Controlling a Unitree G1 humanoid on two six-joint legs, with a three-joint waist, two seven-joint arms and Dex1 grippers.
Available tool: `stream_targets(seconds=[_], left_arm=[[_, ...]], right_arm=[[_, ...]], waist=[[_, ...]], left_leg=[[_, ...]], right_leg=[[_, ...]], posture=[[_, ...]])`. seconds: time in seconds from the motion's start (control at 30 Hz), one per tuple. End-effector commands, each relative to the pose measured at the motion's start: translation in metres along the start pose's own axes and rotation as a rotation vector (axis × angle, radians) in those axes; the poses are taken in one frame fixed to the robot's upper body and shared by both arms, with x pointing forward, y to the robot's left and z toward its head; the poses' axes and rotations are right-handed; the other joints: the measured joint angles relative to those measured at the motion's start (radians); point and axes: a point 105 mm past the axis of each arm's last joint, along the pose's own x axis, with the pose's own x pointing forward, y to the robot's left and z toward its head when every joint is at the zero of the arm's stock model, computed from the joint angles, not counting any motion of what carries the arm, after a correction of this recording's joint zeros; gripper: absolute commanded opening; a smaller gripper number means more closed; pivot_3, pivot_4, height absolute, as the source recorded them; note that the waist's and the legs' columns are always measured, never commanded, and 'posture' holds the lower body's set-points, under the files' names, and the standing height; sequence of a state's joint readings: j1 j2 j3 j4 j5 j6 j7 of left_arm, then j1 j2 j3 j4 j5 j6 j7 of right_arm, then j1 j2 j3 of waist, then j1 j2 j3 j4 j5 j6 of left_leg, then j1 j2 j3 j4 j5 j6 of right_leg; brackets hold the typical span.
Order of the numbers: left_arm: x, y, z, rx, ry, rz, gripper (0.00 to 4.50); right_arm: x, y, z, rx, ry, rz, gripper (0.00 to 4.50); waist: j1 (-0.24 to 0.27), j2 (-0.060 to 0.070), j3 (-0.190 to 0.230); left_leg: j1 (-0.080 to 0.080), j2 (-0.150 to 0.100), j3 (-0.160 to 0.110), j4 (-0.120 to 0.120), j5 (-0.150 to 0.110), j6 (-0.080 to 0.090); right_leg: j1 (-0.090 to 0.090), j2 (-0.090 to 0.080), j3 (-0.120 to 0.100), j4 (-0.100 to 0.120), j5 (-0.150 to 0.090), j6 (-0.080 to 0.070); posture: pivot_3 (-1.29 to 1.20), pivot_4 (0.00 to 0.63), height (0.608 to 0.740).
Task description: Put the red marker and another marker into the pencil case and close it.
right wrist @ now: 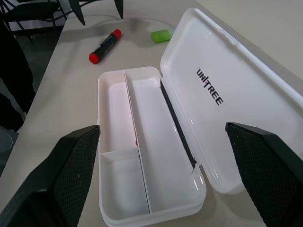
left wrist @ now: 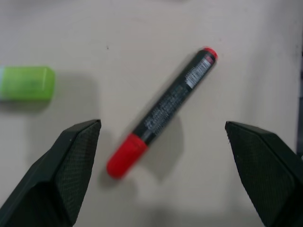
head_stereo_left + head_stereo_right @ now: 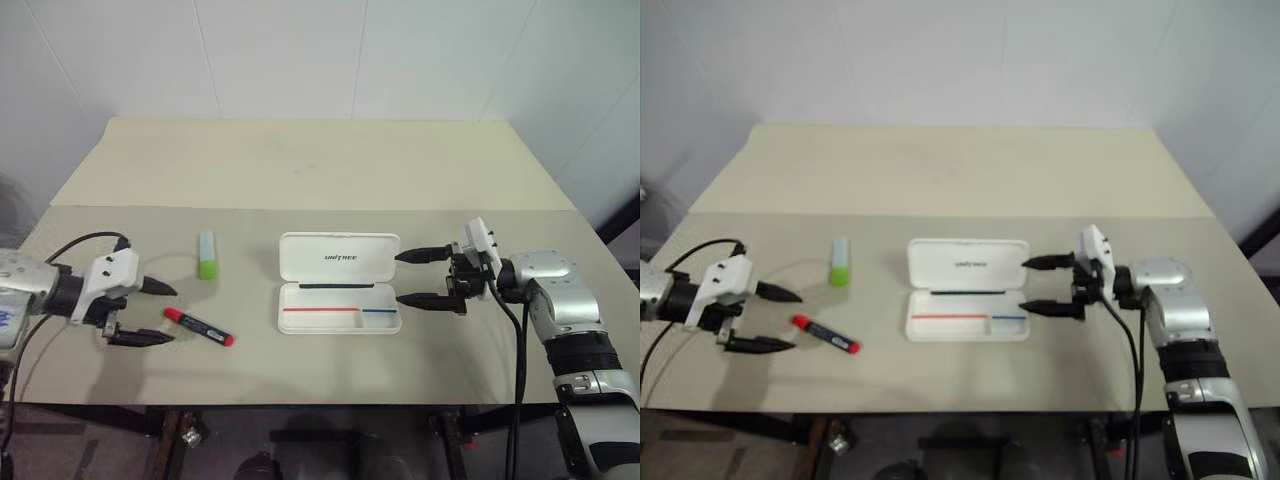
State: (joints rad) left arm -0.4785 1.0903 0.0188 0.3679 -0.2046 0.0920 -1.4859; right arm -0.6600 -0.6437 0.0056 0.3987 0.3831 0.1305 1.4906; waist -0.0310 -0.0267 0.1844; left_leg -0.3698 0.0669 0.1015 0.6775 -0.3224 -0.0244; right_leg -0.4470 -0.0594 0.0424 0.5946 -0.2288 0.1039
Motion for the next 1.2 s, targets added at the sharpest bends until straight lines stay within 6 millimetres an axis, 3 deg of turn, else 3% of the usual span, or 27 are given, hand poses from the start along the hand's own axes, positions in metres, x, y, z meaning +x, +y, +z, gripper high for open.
stream_targets(seconds=[0.03, 0.43, 0.53, 0.87, 1.07, 1.2], left_arm=[[0.000, 0.005, 0.001, 0.014, 0.007, -0.019, 4.47], [0.016, 0.016, -0.013, -0.001, 0.099, -0.077, 4.47], [0.019, 0.018, -0.015, 0.000, 0.103, -0.078, 3.85], [0.023, 0.028, -0.012, 0.023, 0.094, -0.057, 0.65], [0.025, 0.029, -0.009, 0.039, 0.086, -0.062, 0.58], [0.023, 0.030, 0.005, 0.106, 0.065, -0.051, 0.58]], right_arm=[[-0.001, 0.001, 0.009, -0.040, -0.015, 0.008, 4.50], [-0.002, 0.002, 0.009, -0.044, -0.017, -0.015, 4.50], [-0.002, 0.002, 0.009, -0.046, -0.017, -0.022, 4.50], [-0.003, 0.000, 0.009, -0.050, -0.016, -0.036, 4.50], [-0.003, -0.001, 0.010, -0.052, -0.016, -0.039, 4.50], [-0.003, -0.001, 0.011, -0.053, -0.018, -0.043, 4.50]], waist=[[-0.001, 0.000, 0.000], [0.001, 0.000, 0.000], [0.001, 0.000, 0.000], [0.001, 0.000, 0.000], [0.002, 0.000, 0.000], [0.002, 0.000, 0.000]], left_leg=[[0.000, 0.000, 0.000, 0.000, 0.000, 0.000], [0.000, 0.000, 0.000, 0.001, 0.000, 0.001], [-0.001, 0.000, 0.000, 0.001, 0.000, 0.001], [-0.001, 0.000, 0.000, 0.002, 0.000, 0.001], [-0.001, 0.000, 0.000, 0.002, -0.001, 0.001], [-0.001, 0.000, 0.000, 0.002, -0.001, 0.001]], right_leg=[[0.000, 0.000, 0.000, 0.000, 0.000, 0.000], [0.000, 0.000, 0.000, 0.000, 0.002, 0.003], [0.000, 0.000, 0.000, 0.000, 0.002, 0.003], [0.000, 0.000, 0.000, 0.001, 0.002, 0.003], [0.000, 0.000, 0.000, 0.001, 0.002, 0.003], [0.000, 0.000, 0.000, 0.001, 0.002, 0.003]], posture=[[0.00, 0.150, 0.740], [0.00, 0.150, 0.740], [0.00, 0.150, 0.740], [0.00, 0.150, 0.740], [0.00, 0.150, 0.740], [0.00, 0.150, 0.740]])
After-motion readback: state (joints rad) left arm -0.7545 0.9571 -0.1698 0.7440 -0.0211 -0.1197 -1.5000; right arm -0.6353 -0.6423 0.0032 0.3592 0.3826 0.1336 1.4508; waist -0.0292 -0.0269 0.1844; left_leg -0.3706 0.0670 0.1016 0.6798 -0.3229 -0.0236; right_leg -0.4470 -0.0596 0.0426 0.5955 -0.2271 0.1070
